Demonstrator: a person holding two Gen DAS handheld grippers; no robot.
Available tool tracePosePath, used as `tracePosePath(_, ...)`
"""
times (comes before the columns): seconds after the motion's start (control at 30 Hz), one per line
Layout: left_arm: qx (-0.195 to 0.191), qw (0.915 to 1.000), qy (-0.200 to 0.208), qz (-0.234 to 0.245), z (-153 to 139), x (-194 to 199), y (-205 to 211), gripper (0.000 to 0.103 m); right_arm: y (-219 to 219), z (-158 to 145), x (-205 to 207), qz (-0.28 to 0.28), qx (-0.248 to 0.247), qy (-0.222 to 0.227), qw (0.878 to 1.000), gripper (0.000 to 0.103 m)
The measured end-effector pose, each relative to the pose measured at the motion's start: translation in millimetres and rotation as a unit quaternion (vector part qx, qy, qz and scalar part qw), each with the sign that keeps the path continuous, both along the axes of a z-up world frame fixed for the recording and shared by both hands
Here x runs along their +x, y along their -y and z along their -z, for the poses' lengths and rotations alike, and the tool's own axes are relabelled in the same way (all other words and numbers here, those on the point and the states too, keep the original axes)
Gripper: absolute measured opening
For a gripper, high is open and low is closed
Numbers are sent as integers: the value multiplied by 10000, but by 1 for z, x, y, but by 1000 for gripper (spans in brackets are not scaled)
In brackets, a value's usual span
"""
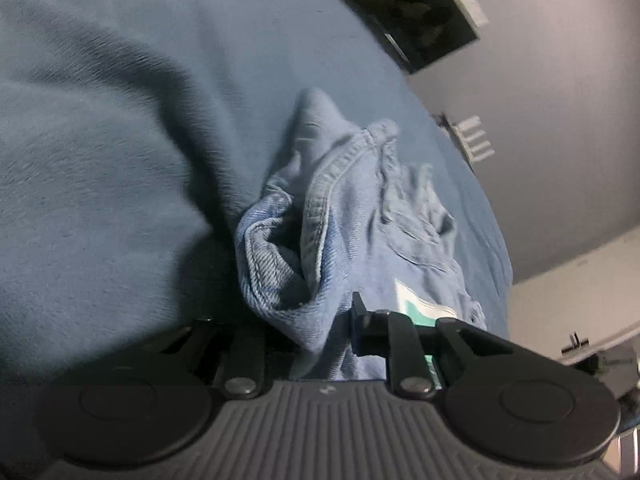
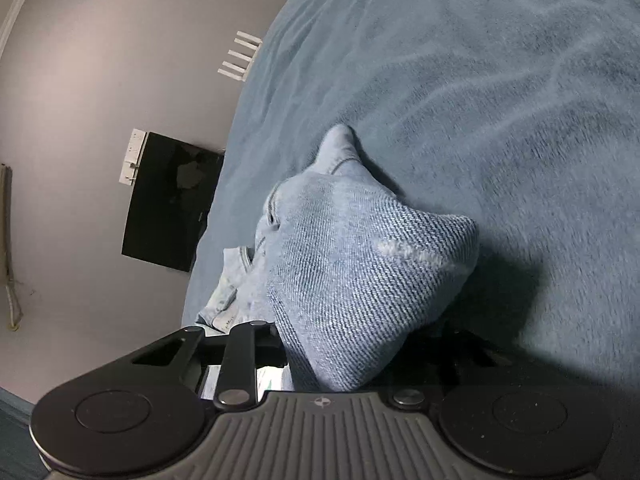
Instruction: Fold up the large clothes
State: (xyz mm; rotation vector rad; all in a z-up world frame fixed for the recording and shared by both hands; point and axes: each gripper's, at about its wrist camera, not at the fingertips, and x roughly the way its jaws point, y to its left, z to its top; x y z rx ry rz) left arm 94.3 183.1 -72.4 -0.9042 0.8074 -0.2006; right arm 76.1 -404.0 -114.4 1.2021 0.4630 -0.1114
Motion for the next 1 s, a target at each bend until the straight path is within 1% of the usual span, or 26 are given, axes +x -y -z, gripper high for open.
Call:
tracePosePath(0.03,55,10000,-45,-15,2,2,-1,24,-2,-1,-1,23,-11,-15,10000,36)
tracePosePath(0.07,158,9999,-59,-19,0,3,0,31,-5,-2,-2,62,-37,-33,10000,38)
tracePosePath(0.1,257,9997,-44,-7,-2,2,1,32,-7,-4,-1,79,-87,-55,9999,41)
tracePosePath(0.13,335,9994,3,-6,-6,2,3,32,-9,-6,-1,84,-163,-61,9998,44)
tracePosePath(0.17,437,9990,79,-31,-12,1,5,32,-10,-8,-1,95,-226,-64,9997,45)
tracePosePath(0.23,746,9967,318,-100,-24,-6,9,32,-11,-11,-1,82,-295,-39,9995,49)
tracePosePath(0.3,954,9940,489,-218,-36,-8,13,32,-12,-15,-5,98,-356,-71,9993,49)
tracePosePath(0.4,1205,9902,547,-443,-46,-17,12,32,-13,-27,-20,101,-502,-254,9984,49)
tracePosePath(0.43,1317,9882,611,-495,-52,-22,13,32,-14,-33,-25,78,-583,-283,9979,49)
tracePosePath(0.47,1433,9860,692,-506,-54,-34,9,32,-15,-38,-31,37,-680,-290,9973,49)
tracePosePath(0.5,1599,9826,791,-510,-60,-39,12,32,-17,-42,-38,18,-785,-284,9965,49)
tracePosePath(0.53,1805,9777,903,-572,-68,-44,16,35,-19,-45,-46,57,-853,-258,9960,50)
tracePosePath(0.57,2016,9719,1019,-668,-76,-51,21,43,-19,-44,-53,102,-834,-248,9962,51)
tracePosePath(0.6,2238,9636,1249,-754,-87,-57,27,52,-18,-42,-56,168,-746,-273,9967,55)
tracePosePath(0.63,2390,9566,1469,-792,-97,-60,35,58,-17,-37,-56,224,-585,-323,9975,58)
tracePosePath(0.67,2499,9497,1721,-771,-108,-64,44,73,-16,-34,-54,242,-460,-339,9981,59)
tracePosePath(0.7,2551,9444,1959,-688,-118,-68,54,87,-15,-29,-51,280,-305,-347,9985,59)
tracePosePath(0.73,2549,9417,2133,-515,-127,-70,65,92,-14,-23,-52,328,-185,-330,9987,59)
tracePosePath(0.77,2523,9417,2209,-282,-131,-70,75,96,-12,-19,-49,400,-11,-263,9989,59)
tracePosePath(0.83,2490,9446,2111,337,-135,-64,103,96,-10,-11,-47,492,160,-196,9985,61)
tracePosePath(0.9,2432,9472,1921,817,-134,-55,130,96,-8,-8,-43,584,175,-42,9981,61)
tracePosePath(0.97,2242,9497,1813,1222,-130,-47,155,96,-8,-9,-39,635,-8,89,9979,61)
tracePosePath(1.0,2158,9496,1747,1454,-127,-41,169,96,-7,-10,-37,668,-119,156,9976,61)
